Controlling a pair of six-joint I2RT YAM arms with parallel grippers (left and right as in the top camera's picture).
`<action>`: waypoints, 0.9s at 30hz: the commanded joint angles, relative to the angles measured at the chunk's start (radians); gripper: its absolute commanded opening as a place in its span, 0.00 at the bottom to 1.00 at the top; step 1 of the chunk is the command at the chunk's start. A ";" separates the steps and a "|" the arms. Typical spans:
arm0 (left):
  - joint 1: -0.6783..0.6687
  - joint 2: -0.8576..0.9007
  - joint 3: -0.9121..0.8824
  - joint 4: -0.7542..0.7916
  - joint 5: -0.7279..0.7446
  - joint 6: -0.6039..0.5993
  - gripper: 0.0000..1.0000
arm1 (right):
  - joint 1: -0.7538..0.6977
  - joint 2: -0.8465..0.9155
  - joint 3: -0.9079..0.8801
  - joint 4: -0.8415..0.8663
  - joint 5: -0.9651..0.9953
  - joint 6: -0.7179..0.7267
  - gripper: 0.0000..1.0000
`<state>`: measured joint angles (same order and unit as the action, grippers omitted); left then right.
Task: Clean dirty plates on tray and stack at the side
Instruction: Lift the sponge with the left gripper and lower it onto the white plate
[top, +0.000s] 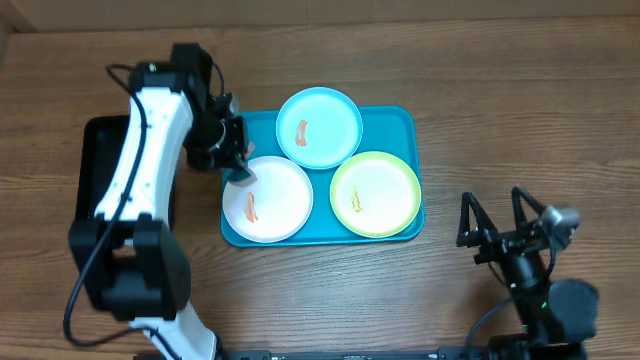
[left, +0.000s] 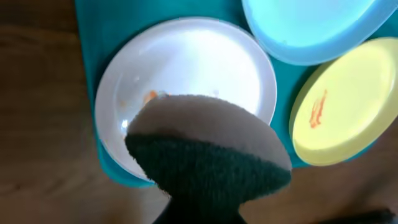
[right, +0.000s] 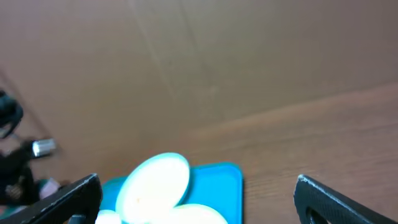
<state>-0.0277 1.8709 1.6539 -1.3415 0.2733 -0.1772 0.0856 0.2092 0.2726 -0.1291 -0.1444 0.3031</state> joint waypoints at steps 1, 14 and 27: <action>-0.028 -0.079 -0.171 0.139 0.017 -0.032 0.04 | -0.003 0.216 0.272 -0.142 -0.135 -0.133 1.00; -0.136 -0.060 -0.408 0.534 0.071 -0.036 0.04 | 0.037 0.913 0.769 -0.119 -0.752 0.040 1.00; -0.137 -0.060 -0.408 0.434 -0.206 -0.373 0.04 | 0.367 1.353 1.293 -0.847 -0.076 0.177 0.73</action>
<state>-0.1642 1.8046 1.2480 -0.9092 0.1219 -0.4820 0.4103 1.4677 1.4425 -0.9169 -0.3466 0.4381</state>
